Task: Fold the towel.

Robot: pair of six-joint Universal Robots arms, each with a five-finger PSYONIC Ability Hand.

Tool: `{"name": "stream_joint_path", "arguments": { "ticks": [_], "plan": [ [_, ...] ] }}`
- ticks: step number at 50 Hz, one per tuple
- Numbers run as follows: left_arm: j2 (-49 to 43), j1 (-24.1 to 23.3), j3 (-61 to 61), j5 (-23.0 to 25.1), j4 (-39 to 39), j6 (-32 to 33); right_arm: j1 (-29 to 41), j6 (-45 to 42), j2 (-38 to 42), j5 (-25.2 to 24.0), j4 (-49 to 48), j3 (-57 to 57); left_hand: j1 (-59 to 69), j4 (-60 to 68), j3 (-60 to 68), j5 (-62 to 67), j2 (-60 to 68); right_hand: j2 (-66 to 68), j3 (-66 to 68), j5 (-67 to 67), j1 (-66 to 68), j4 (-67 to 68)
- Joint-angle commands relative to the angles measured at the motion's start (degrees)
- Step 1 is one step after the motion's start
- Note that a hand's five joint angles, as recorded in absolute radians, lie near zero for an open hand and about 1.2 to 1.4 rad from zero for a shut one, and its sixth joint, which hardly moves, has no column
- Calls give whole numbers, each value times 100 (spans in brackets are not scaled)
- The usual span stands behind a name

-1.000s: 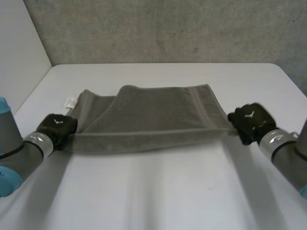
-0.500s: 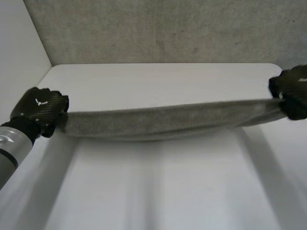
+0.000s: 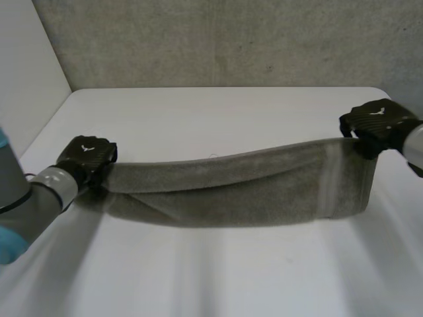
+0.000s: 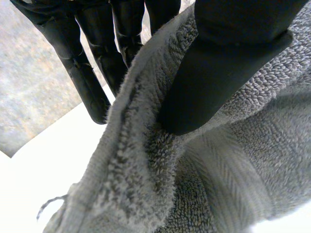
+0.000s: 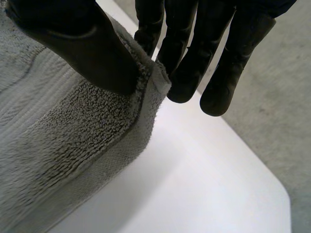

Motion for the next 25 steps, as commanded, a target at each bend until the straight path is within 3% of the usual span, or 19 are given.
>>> {"name": "stream_joint_path", "arguments": {
  "ticks": [1, 8, 9, 10, 11, 12, 14, 18, 25],
  "plan": [
    [-1189, -175, 1284, -69, -46, -9, 542, -3, 1305, 665, -507, -891, 1131, 1023, 1036, 2069, 1035, 334, 311, 267, 406, 374],
    [-1877, -237, 2042, -78, -55, -18, 798, -3, 2010, 1176, -1564, -1191, 965, 857, 870, 1903, 869, 334, 311, 267, 406, 374],
    [-1990, -281, 2146, -121, -55, -18, 876, -3, 2132, 1350, -1790, -1252, -1550, -1658, -1644, -611, -1646, -210, -233, -277, -138, -169],
    [-1991, -281, 2147, -122, -55, -18, 938, -21, 2246, 1483, -1958, -1296, -1575, -1683, -1669, -636, -1671, -4545, -4568, -4612, -4473, -4504],
    [-2061, -351, 2226, -217, -46, -9, 938, -21, 2247, 1484, -1959, -1297, -3524, -3631, -3618, -2585, -3619, -4588, -4611, -4655, -4516, -4548],
    [-2105, -404, 2279, -366, -37, -9, 964, -21, 2343, 1597, -2055, -1314, -4959, -5066, -5053, -4020, -5054, -6666, -6689, -6733, -6594, -6626],
    [-2114, -430, 2314, -542, -11, -1, 973, -21, 2388, 1659, -2126, -1323, -5589, -5697, -5684, -4651, -5685, -6666, -6689, -6733, -6594, -6626],
    [-2070, -439, 2385, -851, -2, 0, 982, 40, 2345, 1668, -2144, -1323, -5579, -5687, -5673, -4640, -5675, -6666, -6689, -6733, -6594, -6626],
    [-1746, -431, 2385, -851, -2, 0, 991, 49, 2213, 1686, -2135, -1183, -5528, -5636, -5623, -4590, -5624, -6666, -6689, -6733, -6594, -6626]
  ]
}}
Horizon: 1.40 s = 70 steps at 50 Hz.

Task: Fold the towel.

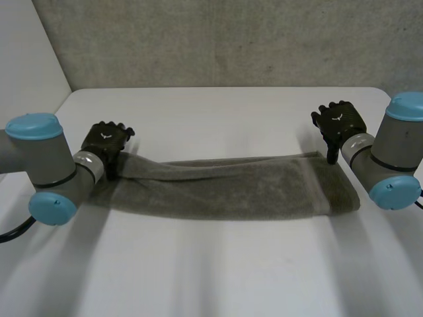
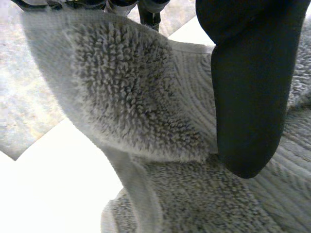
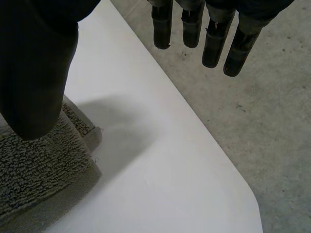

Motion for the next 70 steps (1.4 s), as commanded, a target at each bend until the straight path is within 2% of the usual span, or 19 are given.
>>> {"name": "stream_joint_path", "arguments": {
  "ticks": [1, 7, 12, 15, 23, 25, 31, 34, 39, 45, 48, 49, 51, 52, 53, 70],
  "plan": [
    [454, 20, -41, -52, 4, 0, 9, 27, -259, 2, 57, 220, 47, 54, 57, 138, 66, -382, -384, -347, -341, -468],
    [780, 56, -182, -69, -40, 0, -9, 36, -761, -15, 101, 696, 131, 138, 141, 222, 150, -382, -384, -347, -341, -468],
    [1402, 327, -795, -25, -75, -9, -61, 10, -1550, -51, 312, 1485, 751, 758, 761, 842, 770, -382, -384, -347, -341, -468],
    [1580, 425, -999, -8, -75, -9, -70, 10, -1728, -59, 418, 1663, 955, 963, 965, 1046, 974, -382, -384, -347, -341, -468],
    [2221, 627, -2080, 335, -84, -9, -123, 27, -2317, -472, 884, 2463, 2284, 2291, 2294, 2375, 2303, 148, 146, 183, 189, 62],
    [2335, 688, -2474, 510, -58, -9, -359, 36, -2405, -656, 910, 2751, 2753, 2761, 2763, 2844, 2772, 516, 514, 551, 557, 430],
    [2310, 750, -2836, 687, -14, 0, -597, 80, -2335, -999, 857, 3121, 2940, 2948, 2951, 3031, 2959, 1122, 1120, 1157, 1163, 1036],
    [2283, 776, -2836, 695, -5, 0, -615, 106, -2264, -1035, 831, 3157, 2839, 2847, 2849, 2930, 2858, 1242, 1239, 1276, 1282, 1155],
    [2003, 838, -2792, 704, 4, 0, -712, 168, -1615, -1052, 357, 3157, 2152, 2159, 2162, 2242, 2170, 1477, 1475, 1512, 1517, 1390],
    [1887, 838, -2766, 695, 21, 0, -747, 159, -1447, -1044, 207, 3087, 1847, 1854, 1857, 1938, 1866, 1629, 1626, 1663, 1669, 1542],
    [1879, 881, -2775, 695, 162, 0, -835, 159, -1447, -1044, 102, 3087, 1713, 1720, 1723, 1804, 1731, 3219, 3217, 3253, 3259, 3132],
    [1879, 882, -2775, 695, 162, 0, -835, 159, -1447, -1044, 101, 3087, 1712, 1720, 1722, 1803, 1731, 3226, 3224, 3261, 3267, 3140],
    [1879, 917, -2784, 695, 215, 0, -852, 168, -1447, -1026, -21, 3104, 1695, 1703, 1705, 1786, 1714, 5435, 5432, 5469, 5475, 5348],
    [1887, 943, -2784, 695, 241, 0, -852, 168, -1447, -1026, -22, 3104, 1695, 1703, 1705, 1786, 1714, 5447, 5445, 5481, 5487, 5360],
    [1905, 952, -2784, 695, 241, 0, -870, 168, -1455, -1009, -91, 3113, 1679, 1686, 1689, 1770, 1698, 6607, 6604, 6641, 6647, 6520],
    [2204, 943, -2907, 704, 197, -26, -1423, 300, -1965, -965, -285, 3166, 1712, 1720, 1722, 1803, 1731, 6618, 6616, 6653, 6659, 6532]
  ]
}}
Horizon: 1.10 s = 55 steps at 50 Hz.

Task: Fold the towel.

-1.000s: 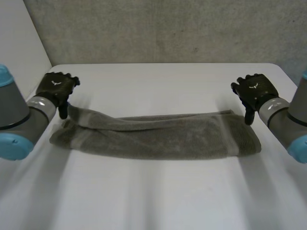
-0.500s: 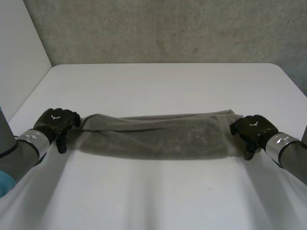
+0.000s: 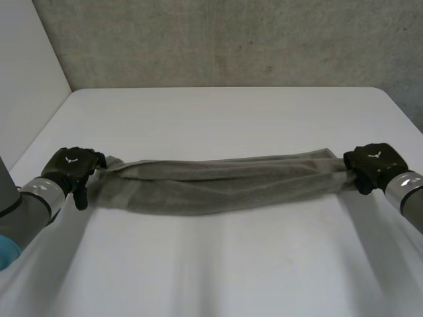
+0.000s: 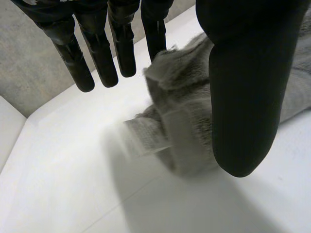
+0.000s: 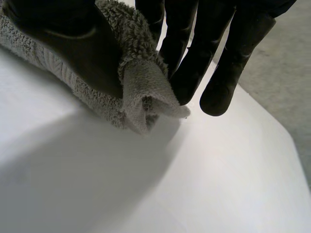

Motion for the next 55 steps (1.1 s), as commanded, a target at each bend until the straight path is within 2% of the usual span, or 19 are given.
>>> {"name": "stream_joint_path", "arguments": {
  "ticks": [1, 13, 26, 30, 32, 34, 48, 50, 51, 53, 55],
  "plan": [
    [213, -35, -57, 15, -47, -34, -259, -63, -107, -3, 11, -4, 410, 425, 421, 1436, 425, 421, 451, 404, 488, 370],
    [178, -343, 57, -20, -56, -78, -215, -81, -55, -30, 11, 31, 578, 593, 590, 1604, 594, 421, 451, 404, 488, 370],
    [-252, -475, 233, -29, -65, -60, -277, -186, -28, -39, 11, 31, 1823, 1838, 1834, 2849, 1839, 421, 451, 404, 488, 370],
    [-376, -483, 251, -20, -65, -43, -277, -186, -28, -48, 11, 31, 1571, 1586, 1582, 2597, 1586, 421, 451, 404, 488, 370],
    [-481, -483, 312, -46, -65, -34, -268, -186, -28, -56, 11, 31, 701, 717, 713, 1728, 717, 421, 451, 404, 488, 370],
    [-525, -483, 347, -47, -65, -34, -268, -186, -28, -56, 11, 31, 380, 395, 391, 1406, 395, 421, 451, 404, 488, 370],
    [-534, -519, 471, -47, 5, -78, -268, -195, -28, -74, 11, 57, 461, 476, 472, 1487, 476, 421, 451, 404, 488, 370],
    [-543, -519, 462, -55, 5, -78, -268, -195, -28, -74, 11, 57, 694, 709, 705, 1720, 710, 421, 451, 404, 488, 370],
    [-560, -510, 462, -55, 5, -78, -268, -195, -28, -74, 11, 57, 1345, 1361, 1357, 2372, 1361, 421, 451, 404, 488, 370],
    [-560, -501, 470, -55, 14, -78, -268, -195, -28, -74, 11, 66, 1785, 1800, 1796, 2811, 1801, 421, 451, 404, 488, 370],
    [-569, -492, 479, -47, 14, -78, -268, -195, -28, -83, 11, 66, 1873, 1889, 1885, 2900, 1889, 421, 451, 404, 488, 370]
  ]
}}
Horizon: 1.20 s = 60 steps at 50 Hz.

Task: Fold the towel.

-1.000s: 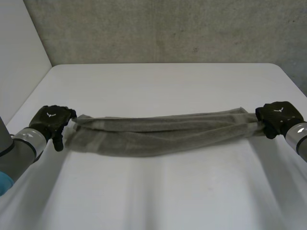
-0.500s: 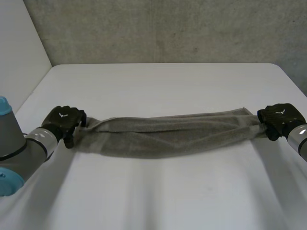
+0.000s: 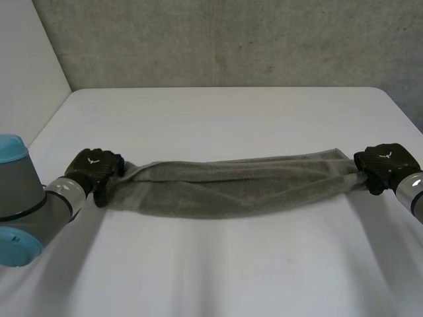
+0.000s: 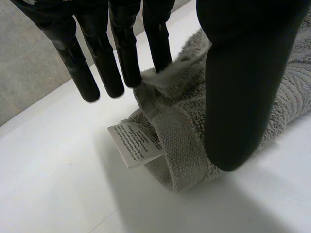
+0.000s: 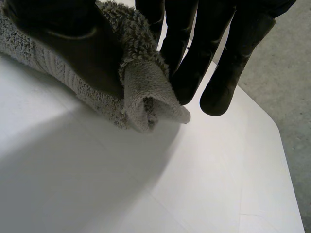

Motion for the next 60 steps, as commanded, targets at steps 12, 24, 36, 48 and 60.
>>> {"name": "stream_joint_path", "arguments": {
  "ticks": [12, 24, 36, 48, 60],
  "plan": [
    [242, 194, 18, -488, 85, 44, 8, -26, 0, -18, -9, 17, 318, 351, 353, 1350, 324, 418, 407, 386, 484, 369],
    [947, 292, -544, -357, 6, 18, 8, -123, 0, 0, 0, 35, 2034, 2067, 2068, 3066, 2040, 418, 407, 386, 484, 369],
    [877, 2, -676, 206, -12, 0, 43, -132, 9, 0, -9, 35, 1799, 1831, 1833, 2831, 1804, 418, 407, 386, 484, 369],
    [-90, -139, 97, 171, -65, 71, 26, -132, 9, -9, 0, 35, 251, 284, 285, 1283, 257, 418, 407, 386, 484, 369],
    [-424, -130, 370, 136, -522, 88, 17, -140, 9, -9, -9, 26, 907, 940, 941, 1939, 913, 418, 407, 386, 484, 369]
  ]
}}
